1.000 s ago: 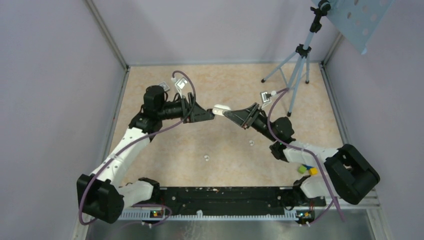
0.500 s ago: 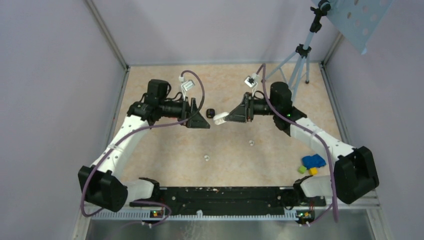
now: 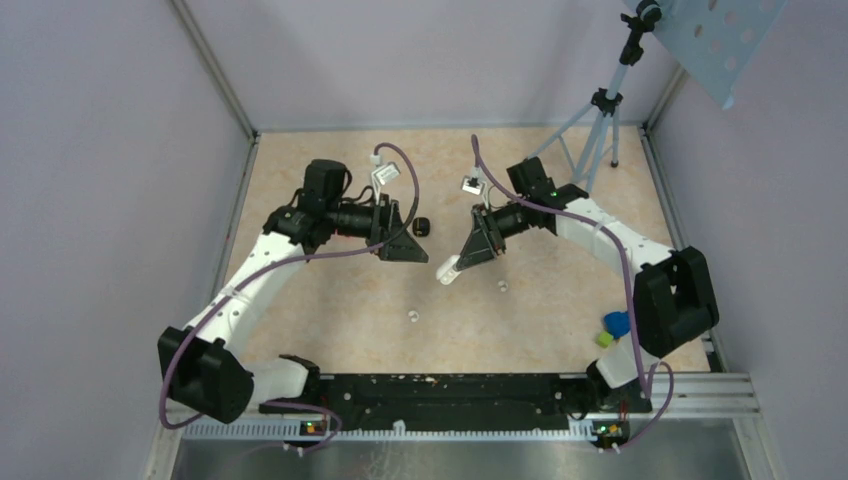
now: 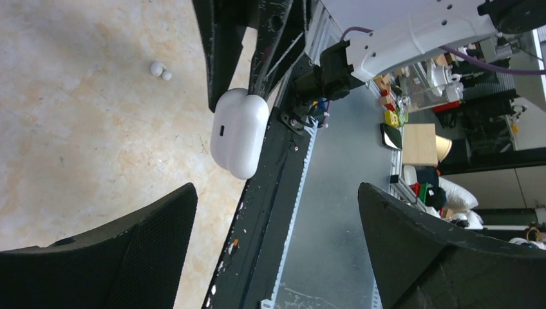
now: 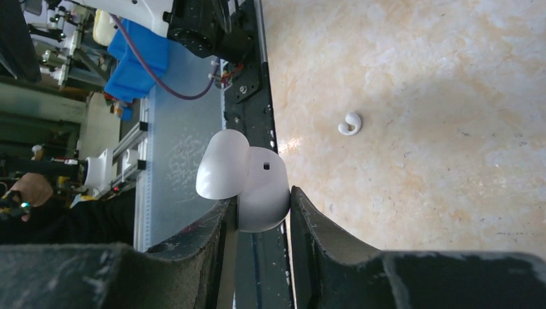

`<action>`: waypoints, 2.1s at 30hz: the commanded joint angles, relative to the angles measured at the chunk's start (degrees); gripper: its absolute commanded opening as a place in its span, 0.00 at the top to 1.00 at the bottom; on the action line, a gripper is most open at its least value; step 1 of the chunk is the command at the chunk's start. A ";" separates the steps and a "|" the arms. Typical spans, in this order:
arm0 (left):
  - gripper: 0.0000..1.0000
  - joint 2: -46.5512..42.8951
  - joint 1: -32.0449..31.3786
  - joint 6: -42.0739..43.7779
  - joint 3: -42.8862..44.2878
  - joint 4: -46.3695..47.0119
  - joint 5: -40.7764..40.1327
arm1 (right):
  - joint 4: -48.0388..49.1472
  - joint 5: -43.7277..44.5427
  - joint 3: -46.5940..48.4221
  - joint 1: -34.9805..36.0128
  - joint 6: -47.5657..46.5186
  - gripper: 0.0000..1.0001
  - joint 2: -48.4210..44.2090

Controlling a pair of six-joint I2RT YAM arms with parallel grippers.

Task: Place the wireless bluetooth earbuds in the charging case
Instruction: Pass from the right arm to the left

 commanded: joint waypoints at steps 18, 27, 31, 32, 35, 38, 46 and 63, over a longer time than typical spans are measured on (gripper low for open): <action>0.14 5.48 -11.40 -2.92 -4.15 15.08 -2.56 | -11.99 -6.56 5.12 0.42 -11.34 1.00 2.27; 0.29 6.55 -13.48 -1.19 -4.26 14.91 -1.57 | -12.55 -6.46 5.35 0.43 -11.65 1.00 1.96; 0.34 7.30 -13.87 -1.18 -4.05 14.08 -1.42 | -12.57 -6.40 5.47 0.42 -11.56 1.00 2.11; 0.34 7.43 -14.01 -1.12 -3.90 13.94 -1.42 | -12.56 -6.40 5.42 0.43 -11.64 1.00 2.12; 0.35 7.93 -14.32 0.03 -3.05 11.98 -2.33 | -12.58 -6.47 5.46 0.47 -11.65 1.00 2.11; 0.40 8.39 -14.33 0.63 -3.03 11.07 -2.77 | -12.52 -6.40 5.44 0.44 -11.65 1.00 2.20; 0.48 8.45 -14.42 0.58 -3.07 11.16 -3.56 | -12.60 -6.26 5.44 0.44 -11.65 1.00 2.21; 0.98 8.50 -14.34 0.34 -1.63 9.23 -4.61 | -10.58 -3.98 4.82 0.46 -9.11 1.00 2.20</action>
